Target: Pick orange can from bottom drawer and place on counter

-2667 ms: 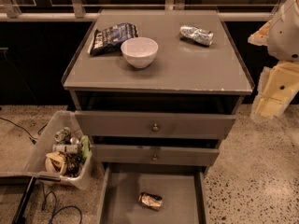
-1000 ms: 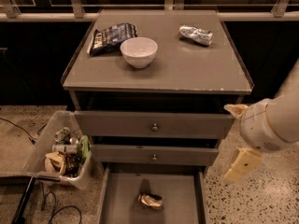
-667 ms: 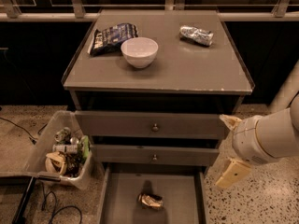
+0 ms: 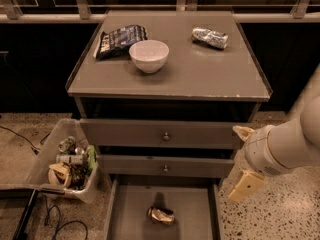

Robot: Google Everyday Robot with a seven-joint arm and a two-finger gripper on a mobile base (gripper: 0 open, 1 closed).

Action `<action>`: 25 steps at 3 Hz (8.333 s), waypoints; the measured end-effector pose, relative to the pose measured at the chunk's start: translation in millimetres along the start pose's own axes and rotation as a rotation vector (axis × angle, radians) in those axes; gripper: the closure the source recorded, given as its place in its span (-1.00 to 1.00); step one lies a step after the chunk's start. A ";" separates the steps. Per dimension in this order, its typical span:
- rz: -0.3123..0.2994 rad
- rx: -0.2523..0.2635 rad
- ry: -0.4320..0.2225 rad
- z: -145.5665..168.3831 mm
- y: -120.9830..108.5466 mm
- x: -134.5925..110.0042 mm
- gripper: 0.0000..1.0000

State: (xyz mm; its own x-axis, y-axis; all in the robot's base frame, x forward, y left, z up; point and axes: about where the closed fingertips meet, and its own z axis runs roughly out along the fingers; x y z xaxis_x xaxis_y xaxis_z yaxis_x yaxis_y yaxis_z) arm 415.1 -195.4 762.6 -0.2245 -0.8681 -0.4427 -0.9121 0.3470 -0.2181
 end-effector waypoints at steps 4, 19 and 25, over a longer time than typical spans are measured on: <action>-0.041 -0.059 -0.108 114.4 18.9 39.8 -1.00; 0.194 -0.208 -0.470 537.1 117.4 103.3 -1.00; 0.135 -0.077 -0.411 618.3 105.1 121.8 -1.00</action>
Offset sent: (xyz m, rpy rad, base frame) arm 0.0173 0.0081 -0.1213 0.0462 0.0838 0.0450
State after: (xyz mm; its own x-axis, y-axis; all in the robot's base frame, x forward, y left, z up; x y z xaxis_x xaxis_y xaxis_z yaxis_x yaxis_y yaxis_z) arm 503.9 -45.3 148.1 -0.2022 -0.5979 -0.7756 -0.9103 0.4069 -0.0764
